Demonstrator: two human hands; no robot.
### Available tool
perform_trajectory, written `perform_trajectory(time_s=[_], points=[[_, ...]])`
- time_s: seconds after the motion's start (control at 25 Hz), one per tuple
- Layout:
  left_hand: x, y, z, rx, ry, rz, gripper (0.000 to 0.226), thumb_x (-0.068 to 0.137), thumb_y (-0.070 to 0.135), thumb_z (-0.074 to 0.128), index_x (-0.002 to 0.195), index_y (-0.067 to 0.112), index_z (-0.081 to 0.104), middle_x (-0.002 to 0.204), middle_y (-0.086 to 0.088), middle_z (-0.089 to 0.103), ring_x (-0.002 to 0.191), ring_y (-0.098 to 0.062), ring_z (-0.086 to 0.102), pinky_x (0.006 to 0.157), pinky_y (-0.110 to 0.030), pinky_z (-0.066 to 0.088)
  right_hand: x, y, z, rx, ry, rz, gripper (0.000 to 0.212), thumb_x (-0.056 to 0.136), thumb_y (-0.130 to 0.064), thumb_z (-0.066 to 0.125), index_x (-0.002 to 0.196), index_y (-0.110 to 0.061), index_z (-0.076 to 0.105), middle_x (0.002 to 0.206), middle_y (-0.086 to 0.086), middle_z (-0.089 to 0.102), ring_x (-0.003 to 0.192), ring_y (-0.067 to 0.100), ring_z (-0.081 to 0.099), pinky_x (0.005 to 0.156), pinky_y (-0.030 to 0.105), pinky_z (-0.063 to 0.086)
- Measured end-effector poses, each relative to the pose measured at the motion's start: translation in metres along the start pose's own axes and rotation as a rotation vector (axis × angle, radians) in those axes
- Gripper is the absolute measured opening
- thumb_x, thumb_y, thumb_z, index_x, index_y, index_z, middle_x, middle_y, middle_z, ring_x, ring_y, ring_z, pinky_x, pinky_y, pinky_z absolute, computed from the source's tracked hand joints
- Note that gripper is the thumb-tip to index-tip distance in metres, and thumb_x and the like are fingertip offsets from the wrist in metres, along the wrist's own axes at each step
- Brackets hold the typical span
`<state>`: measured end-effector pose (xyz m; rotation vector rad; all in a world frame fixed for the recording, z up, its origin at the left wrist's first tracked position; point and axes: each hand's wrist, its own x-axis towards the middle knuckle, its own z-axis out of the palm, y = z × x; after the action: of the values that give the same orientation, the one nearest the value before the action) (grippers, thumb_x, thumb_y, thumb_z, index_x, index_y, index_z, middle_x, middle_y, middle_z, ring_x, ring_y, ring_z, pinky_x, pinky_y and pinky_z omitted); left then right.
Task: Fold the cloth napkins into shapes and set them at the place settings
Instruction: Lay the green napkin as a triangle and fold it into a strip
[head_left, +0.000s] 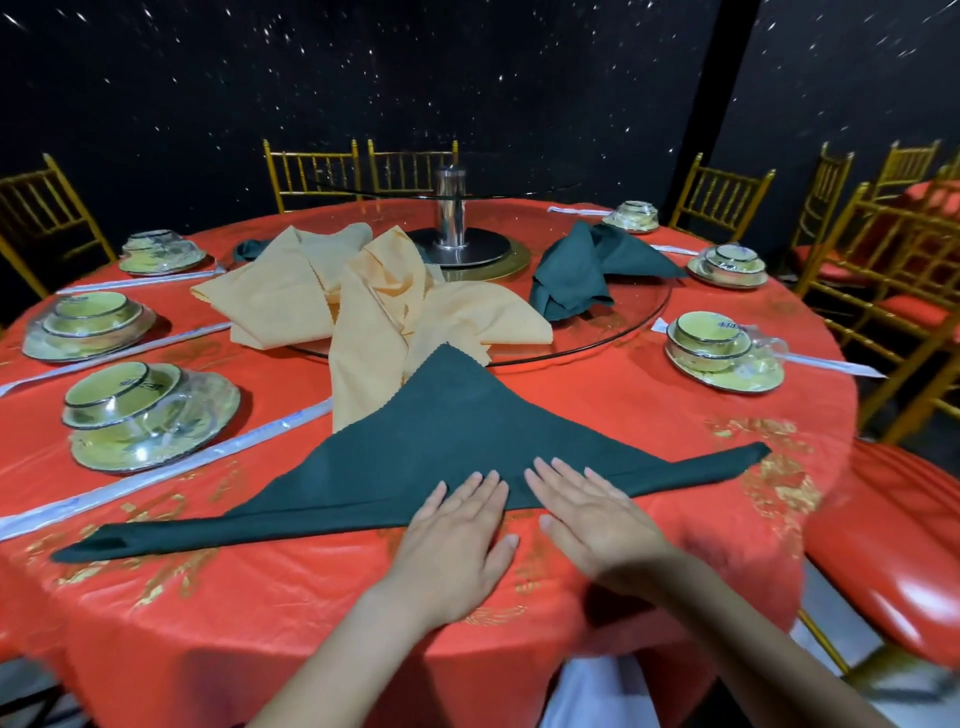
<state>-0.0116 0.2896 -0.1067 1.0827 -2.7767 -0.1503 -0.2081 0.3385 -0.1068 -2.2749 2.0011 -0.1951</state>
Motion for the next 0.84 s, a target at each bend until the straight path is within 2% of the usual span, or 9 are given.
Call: perform_trajectory(time_s=[0.2,0.32,0.48,0.68,0.84], points=[[0.003,-0.002,0.002,0.009,0.001,-0.001,0.099,0.070,0.073,-0.018,0.151,0.023,0.008,0.158,0.009,0.004,0.144,-0.005,-0.003,0.109,-0.025,-0.011,-0.020,0.030,-0.008,-0.031,-0.027,0.071,0.078,0.075,-0.059,-0.007,0.149,-0.037,0.008,0.158,-0.010,0.003,0.144,0.003,-0.002,0.114,0.025,-0.005],[0.003,-0.002,0.002,0.020,-0.011,-0.012,0.103,0.066,0.076,-0.020,0.151,0.024,0.007,0.158,0.010,0.003,0.143,-0.002,-0.007,0.109,-0.024,-0.011,-0.033,0.051,-0.015,-0.031,-0.040,0.162,0.067,0.085,-0.052,0.003,0.149,-0.034,0.007,0.158,-0.011,0.002,0.143,0.001,-0.004,0.113,0.023,-0.007],[0.003,-0.003,0.003,-0.015,-0.014,-0.016,0.117,0.056,0.077,-0.033,0.151,0.024,0.009,0.158,0.011,0.003,0.132,0.004,-0.016,0.109,-0.023,-0.012,-0.048,0.070,-0.016,-0.031,-0.016,0.288,0.070,0.084,-0.052,0.005,0.150,-0.030,0.007,0.158,-0.011,0.000,0.143,0.000,-0.006,0.114,0.026,-0.009],[0.003,-0.003,0.002,0.003,-0.024,-0.026,0.121,0.049,0.074,-0.040,0.151,0.027,0.004,0.157,0.014,-0.003,0.130,0.007,-0.018,0.110,-0.022,-0.012,-0.057,0.088,-0.014,-0.018,0.008,0.370,0.057,0.100,-0.045,0.019,0.151,-0.022,0.007,0.158,-0.008,0.001,0.143,0.002,-0.004,0.116,0.027,-0.006],[0.002,-0.004,0.002,0.002,-0.020,-0.026,0.120,0.050,0.074,-0.040,0.151,0.027,0.003,0.150,0.019,-0.011,0.131,0.007,-0.019,0.110,-0.022,-0.011,-0.062,0.106,-0.016,-0.032,0.021,0.444,0.058,0.100,-0.044,0.024,0.151,-0.023,0.008,0.158,-0.008,0.003,0.144,0.003,-0.002,0.117,0.028,-0.002]])
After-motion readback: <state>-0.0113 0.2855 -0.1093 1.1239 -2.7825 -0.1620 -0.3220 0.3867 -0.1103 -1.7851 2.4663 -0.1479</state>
